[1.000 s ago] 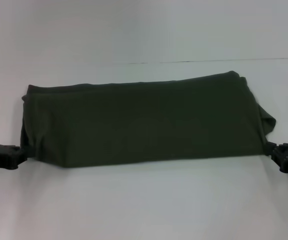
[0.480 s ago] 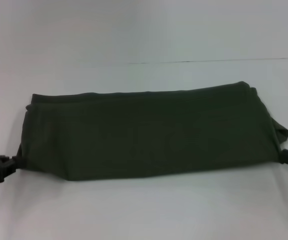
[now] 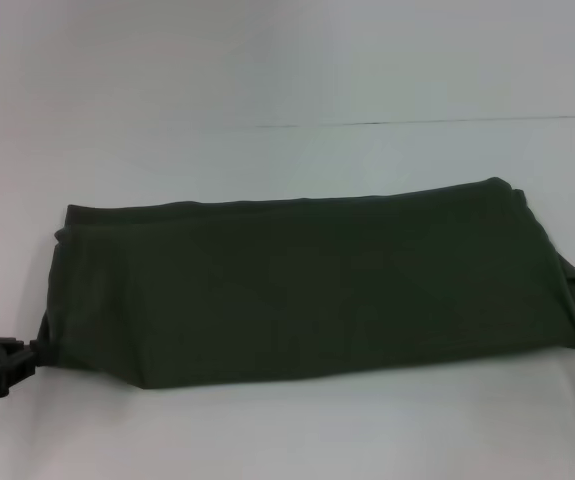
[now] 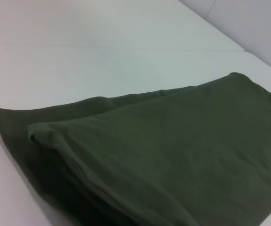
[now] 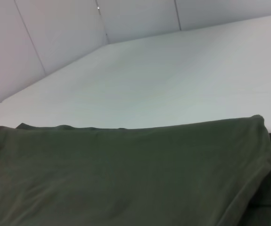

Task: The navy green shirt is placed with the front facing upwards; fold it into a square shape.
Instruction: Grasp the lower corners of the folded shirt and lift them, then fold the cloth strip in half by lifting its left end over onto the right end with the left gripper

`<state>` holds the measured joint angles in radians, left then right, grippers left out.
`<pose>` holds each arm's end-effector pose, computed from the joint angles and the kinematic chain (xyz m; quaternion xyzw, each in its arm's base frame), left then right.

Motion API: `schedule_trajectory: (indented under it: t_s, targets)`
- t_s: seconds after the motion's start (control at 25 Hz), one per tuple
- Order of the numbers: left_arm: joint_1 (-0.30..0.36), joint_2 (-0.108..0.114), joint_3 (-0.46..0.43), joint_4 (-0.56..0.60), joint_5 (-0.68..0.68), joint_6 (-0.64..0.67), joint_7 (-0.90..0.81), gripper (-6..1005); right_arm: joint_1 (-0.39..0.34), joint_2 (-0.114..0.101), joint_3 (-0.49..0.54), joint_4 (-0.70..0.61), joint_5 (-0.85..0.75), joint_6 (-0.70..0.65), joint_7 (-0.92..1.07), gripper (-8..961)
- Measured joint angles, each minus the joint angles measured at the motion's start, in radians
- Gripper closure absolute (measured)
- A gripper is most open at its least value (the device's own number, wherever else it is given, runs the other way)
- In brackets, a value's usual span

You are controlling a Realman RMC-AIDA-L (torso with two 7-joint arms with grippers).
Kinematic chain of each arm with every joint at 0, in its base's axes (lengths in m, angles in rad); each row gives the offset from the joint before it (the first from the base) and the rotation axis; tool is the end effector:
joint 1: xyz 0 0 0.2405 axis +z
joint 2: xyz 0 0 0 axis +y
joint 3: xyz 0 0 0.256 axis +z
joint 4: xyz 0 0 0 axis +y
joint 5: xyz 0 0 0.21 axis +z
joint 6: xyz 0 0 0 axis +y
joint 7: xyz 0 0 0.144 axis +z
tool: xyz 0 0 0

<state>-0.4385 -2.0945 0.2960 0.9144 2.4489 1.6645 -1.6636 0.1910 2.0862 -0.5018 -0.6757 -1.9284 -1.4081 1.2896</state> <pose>-0.3413 0.2853 0.0589 -0.8783 -0.4132 -0.1376 0.1973 0.3833 0.2455 0.0353 -0.8414 0.3660 0.2221 0.3297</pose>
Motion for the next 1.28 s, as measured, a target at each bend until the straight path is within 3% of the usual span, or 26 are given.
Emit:
schedule_trajectory:
  t_s: [0.56, 0.72, 0.8, 1.0, 1.24, 1.28]
  targets:
    - [0.002, -0.002, -0.004, -0.005, 0.001, -0.009, -0.024, 950, -0.004, -0.003, 0.035, 0.001, -0.009, -0.033, -0.042, 787]
    - [0.001, -0.002, -0.008, -0.001, -0.003, -0.016, -0.032, 946, -0.004, -0.007, 0.061, -0.001, -0.017, -0.030, -0.043, 650]
    - [-0.002, -0.001, -0.019, 0.001, -0.007, -0.013, -0.032, 717, 0.001, -0.009, 0.086, -0.002, -0.015, -0.043, -0.045, 581]
    - [-0.006, 0.004, -0.046, 0.004, -0.015, -0.023, -0.030, 548, 0.016, -0.002, 0.097, -0.034, -0.017, -0.059, -0.045, 340]
    - [-0.015, 0.007, -0.099, 0.001, -0.094, -0.062, -0.106, 264, 0.072, 0.000, 0.079, -0.035, -0.019, -0.070, -0.046, 103]
    - [-0.021, 0.007, -0.096, -0.001, -0.095, -0.075, -0.132, 248, 0.082, 0.000, 0.073, -0.032, -0.020, -0.070, -0.046, 100]
